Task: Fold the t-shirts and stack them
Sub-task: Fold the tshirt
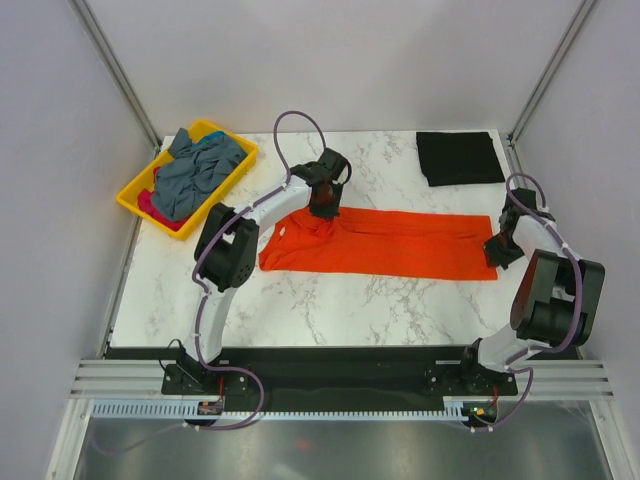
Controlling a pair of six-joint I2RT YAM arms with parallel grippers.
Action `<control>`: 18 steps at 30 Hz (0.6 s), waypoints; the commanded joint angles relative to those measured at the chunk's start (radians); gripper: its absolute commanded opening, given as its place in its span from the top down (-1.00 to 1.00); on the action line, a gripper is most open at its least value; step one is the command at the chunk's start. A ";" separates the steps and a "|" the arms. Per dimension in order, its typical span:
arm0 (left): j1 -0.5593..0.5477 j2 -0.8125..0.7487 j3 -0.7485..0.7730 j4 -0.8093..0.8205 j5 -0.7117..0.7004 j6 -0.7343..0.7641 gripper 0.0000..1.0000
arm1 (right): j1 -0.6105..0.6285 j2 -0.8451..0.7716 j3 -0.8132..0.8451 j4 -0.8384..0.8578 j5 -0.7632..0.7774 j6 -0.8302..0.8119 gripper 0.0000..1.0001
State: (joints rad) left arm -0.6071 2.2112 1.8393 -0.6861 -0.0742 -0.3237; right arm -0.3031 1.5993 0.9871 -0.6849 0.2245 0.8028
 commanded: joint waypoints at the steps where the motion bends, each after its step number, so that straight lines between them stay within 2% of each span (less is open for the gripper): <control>1: 0.003 -0.036 0.005 0.002 -0.018 0.023 0.95 | -0.002 -0.056 -0.036 0.022 0.069 -0.004 1.00; 8: 0.003 -0.018 0.012 0.002 -0.003 0.028 0.95 | -0.002 -0.098 -0.174 0.166 0.010 -0.054 1.00; 14: 0.003 -0.037 0.031 -0.003 0.004 0.051 0.95 | -0.002 -0.107 -0.078 0.076 0.044 -0.054 1.00; 15: 0.001 -0.042 0.032 -0.004 0.011 0.052 0.95 | -0.002 -0.108 -0.068 0.067 0.047 -0.053 0.97; 16: 0.001 -0.048 0.032 -0.004 0.017 0.052 0.95 | -0.002 -0.107 -0.058 0.056 0.047 -0.051 0.81; 18: 0.000 -0.061 0.031 -0.004 0.063 0.061 0.94 | -0.002 -0.098 -0.051 0.036 0.039 -0.060 0.75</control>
State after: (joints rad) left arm -0.6071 2.2112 1.8393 -0.6868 -0.0624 -0.3145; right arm -0.3031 1.5230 0.8860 -0.6144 0.2375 0.7517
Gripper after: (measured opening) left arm 0.048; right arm 0.109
